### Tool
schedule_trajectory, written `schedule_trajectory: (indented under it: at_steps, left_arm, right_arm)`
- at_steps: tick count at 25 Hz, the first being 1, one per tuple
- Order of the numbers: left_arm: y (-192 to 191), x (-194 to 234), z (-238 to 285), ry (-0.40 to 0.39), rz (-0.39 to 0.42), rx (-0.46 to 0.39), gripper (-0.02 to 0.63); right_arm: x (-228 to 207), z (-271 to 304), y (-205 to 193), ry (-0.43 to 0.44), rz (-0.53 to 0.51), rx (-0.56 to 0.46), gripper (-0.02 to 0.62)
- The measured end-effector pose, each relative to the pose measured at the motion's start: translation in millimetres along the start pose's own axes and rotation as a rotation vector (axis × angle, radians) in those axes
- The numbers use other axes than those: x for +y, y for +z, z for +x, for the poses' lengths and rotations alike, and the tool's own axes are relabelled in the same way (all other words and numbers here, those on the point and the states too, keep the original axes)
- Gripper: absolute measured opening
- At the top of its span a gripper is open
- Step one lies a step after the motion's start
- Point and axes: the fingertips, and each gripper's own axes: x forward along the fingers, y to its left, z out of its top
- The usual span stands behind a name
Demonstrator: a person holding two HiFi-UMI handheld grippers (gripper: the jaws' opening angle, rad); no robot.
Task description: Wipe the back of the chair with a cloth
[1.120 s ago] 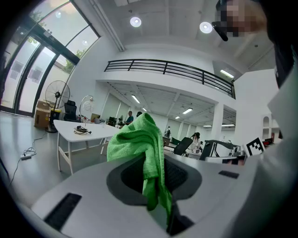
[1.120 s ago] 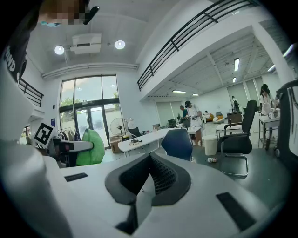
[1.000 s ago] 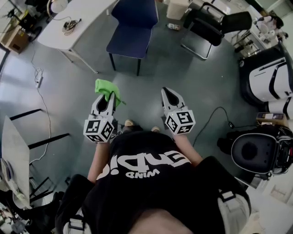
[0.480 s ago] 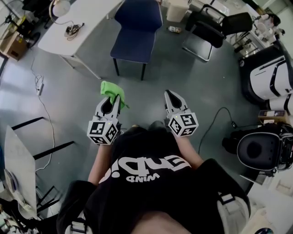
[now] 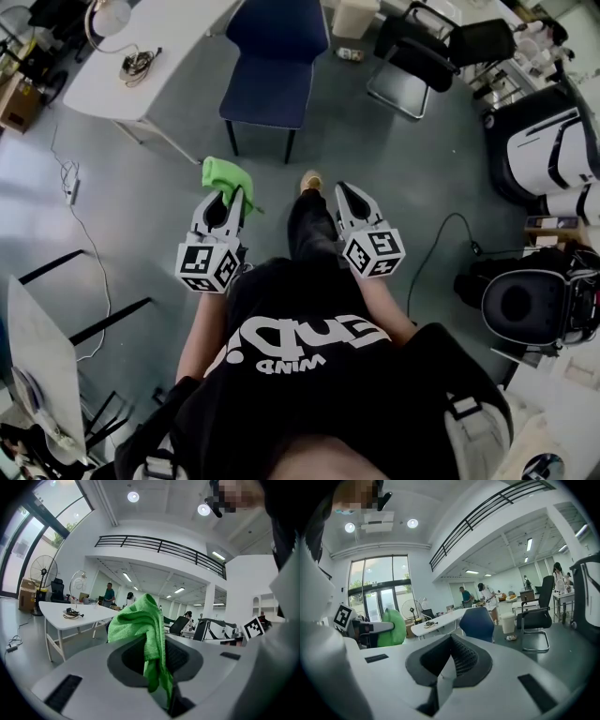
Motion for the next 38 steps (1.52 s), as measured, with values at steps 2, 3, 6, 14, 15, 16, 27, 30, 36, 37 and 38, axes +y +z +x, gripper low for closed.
schedule_trajectory:
  at_steps: [2,3,6,14,15,16,27,30,36,37,38]
  left_arm:
    - [-1,9,10,0.001,-0.005,0.001,0.069]
    - [-1,13,17,0.001,-0.006,0.003,0.069]
    - [2,26,41,0.009,-0.003,0.005,0.069]
    - [30,67,138,0.048,0.001,-0.002,0.069]
    - [35,71,154,0.05,0.002,-0.001,0.069]
    - [42,75,170,0.05,0.003,0.001,0.069]
    - [121,120,339,0.101,0.014,-0.019,0.069]
    - [132,131,376,0.11,0.007,-0.033,0.069]
    - [142,149,415,0.131,0.005,-0.046,0.069]
    - [141,152,419,0.135,0.005,-0.037,0.069]
    - [141,156,422,0.137,0.006,-0.027,0.069]
  right_arm:
    - [-6,13,2,-0.002,-0.003,0.001,-0.008]
    - [-10,20,3,-0.003,-0.003,0.002,-0.006]
    - [-27,46,11,-0.003,0.001,0.001,-0.006]
    - [-78,140,52,0.04,0.005,-0.003,-0.006]
    - [-87,152,59,0.042,0.006,0.002,-0.006]
    - [-97,165,66,0.043,0.008,0.007,-0.006]
    - [-201,308,162,0.1,-0.001,0.009,-0.006]
    - [-222,340,176,0.111,0.002,0.013,-0.006]
    - [-246,384,191,0.12,0.001,0.017,-0.006]
    - [-248,389,193,0.118,0.005,0.014,-0.006]
    - [-250,394,196,0.117,0.01,0.01,-0.006]
